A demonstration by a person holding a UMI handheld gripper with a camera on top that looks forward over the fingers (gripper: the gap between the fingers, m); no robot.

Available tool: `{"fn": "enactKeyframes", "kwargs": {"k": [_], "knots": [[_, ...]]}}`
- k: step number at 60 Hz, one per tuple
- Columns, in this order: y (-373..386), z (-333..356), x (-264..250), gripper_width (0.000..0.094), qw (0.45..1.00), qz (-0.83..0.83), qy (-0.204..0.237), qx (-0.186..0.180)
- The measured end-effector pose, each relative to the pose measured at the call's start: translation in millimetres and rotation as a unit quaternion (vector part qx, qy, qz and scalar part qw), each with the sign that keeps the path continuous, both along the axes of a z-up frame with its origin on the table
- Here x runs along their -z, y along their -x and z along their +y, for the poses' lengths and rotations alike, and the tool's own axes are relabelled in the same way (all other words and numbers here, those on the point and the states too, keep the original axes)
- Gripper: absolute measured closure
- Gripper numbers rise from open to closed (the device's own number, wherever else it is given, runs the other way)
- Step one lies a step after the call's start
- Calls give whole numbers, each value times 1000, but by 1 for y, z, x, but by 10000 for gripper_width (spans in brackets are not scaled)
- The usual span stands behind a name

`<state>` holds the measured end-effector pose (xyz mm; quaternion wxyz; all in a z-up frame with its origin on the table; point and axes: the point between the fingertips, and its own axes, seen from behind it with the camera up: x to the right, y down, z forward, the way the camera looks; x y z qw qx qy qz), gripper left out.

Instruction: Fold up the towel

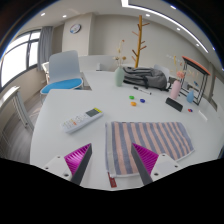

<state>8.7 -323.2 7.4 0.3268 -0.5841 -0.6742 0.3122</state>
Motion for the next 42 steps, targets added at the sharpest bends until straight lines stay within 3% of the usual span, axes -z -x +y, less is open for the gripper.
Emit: {"fn": "enactKeyframes", "kwargs": {"k": [7, 13, 14, 16, 17, 19, 21, 26, 34, 42], "knots": [[19, 6, 27, 90, 1000, -16, -1, 3], [30, 2, 28, 145, 1000, -7, 7, -3], [32, 1, 28, 186, 1000, -9, 8, -3], [31, -2, 29, 372, 1000, -15, 12, -7], [32, -1, 28, 497, 1000, -16, 9, -6], [37, 12, 28, 871, 1000, -11, -16, 12], [39, 19, 29, 867, 999, -11, -36, 29], [37, 18, 28, 889, 999, -24, -40, 28], [31, 4, 13, 901, 997, -52, 46, 29], [33, 25, -42, 902, 996, -34, 73, 25]]}}
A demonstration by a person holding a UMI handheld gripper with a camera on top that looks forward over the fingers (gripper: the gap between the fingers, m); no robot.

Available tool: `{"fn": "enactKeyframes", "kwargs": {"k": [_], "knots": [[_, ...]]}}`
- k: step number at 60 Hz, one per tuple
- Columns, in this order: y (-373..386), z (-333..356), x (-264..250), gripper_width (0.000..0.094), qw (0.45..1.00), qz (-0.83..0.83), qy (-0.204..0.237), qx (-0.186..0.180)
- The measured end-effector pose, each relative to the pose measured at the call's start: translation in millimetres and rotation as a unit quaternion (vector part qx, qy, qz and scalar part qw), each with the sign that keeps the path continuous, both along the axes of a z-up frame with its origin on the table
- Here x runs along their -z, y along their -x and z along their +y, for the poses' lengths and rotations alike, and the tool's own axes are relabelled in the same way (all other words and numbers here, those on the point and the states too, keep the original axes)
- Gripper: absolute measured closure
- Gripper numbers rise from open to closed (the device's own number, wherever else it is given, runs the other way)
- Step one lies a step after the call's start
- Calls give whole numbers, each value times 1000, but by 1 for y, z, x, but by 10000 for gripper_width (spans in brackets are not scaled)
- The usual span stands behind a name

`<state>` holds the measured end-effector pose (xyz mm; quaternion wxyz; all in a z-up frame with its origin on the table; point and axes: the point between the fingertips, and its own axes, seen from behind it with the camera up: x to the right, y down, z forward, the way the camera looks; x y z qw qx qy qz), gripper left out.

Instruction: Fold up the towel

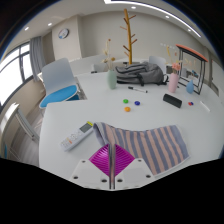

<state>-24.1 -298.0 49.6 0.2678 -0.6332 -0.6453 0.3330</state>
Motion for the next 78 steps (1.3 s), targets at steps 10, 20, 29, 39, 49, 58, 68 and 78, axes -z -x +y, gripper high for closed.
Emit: {"fn": "enactKeyframes", "kwargs": {"k": [10, 20, 29, 39, 49, 58, 68, 78], "knots": [[11, 69, -60, 901, 999, 28, 4, 17], [27, 163, -67, 902, 998, 33, -24, 54], [29, 222, -21, 902, 997, -2, -39, 69], [18, 252, 24, 225, 995, -54, -46, 72], [-25, 260, -38, 87, 996, -43, -67, 45], [-87, 255, -127, 90, 996, -39, -73, 31], [-124, 248, -197, 83, 997, -14, -68, 35], [-131, 248, -220, 85, 997, 5, -60, 47]]}}
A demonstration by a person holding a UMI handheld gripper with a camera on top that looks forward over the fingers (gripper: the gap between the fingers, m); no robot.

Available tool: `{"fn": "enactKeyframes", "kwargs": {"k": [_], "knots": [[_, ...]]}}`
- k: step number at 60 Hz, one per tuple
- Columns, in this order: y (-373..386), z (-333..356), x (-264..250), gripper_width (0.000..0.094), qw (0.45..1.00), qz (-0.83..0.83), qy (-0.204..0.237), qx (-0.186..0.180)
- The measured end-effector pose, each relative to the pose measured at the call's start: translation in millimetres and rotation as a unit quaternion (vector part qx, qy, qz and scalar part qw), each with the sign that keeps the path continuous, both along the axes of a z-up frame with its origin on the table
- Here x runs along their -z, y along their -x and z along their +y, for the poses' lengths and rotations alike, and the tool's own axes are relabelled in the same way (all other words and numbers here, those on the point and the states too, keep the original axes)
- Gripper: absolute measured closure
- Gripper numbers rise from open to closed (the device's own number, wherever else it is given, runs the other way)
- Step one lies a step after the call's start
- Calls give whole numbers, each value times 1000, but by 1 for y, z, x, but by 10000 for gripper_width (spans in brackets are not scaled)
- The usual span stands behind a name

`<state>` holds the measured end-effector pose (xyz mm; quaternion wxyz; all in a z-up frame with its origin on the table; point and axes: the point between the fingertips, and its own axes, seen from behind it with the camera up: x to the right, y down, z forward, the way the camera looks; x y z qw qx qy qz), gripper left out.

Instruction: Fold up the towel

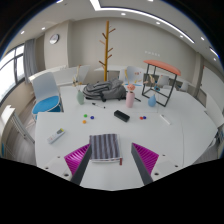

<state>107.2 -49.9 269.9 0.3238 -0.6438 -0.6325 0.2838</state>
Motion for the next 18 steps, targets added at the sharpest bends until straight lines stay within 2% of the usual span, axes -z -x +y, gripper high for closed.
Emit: {"fn": "enactKeyframes", "kwargs": {"k": [14, 18], "knots": [[5, 8, 7, 82, 1000, -1, -8, 7], [2, 4, 12, 82, 1000, -6, 1, 4]]}}
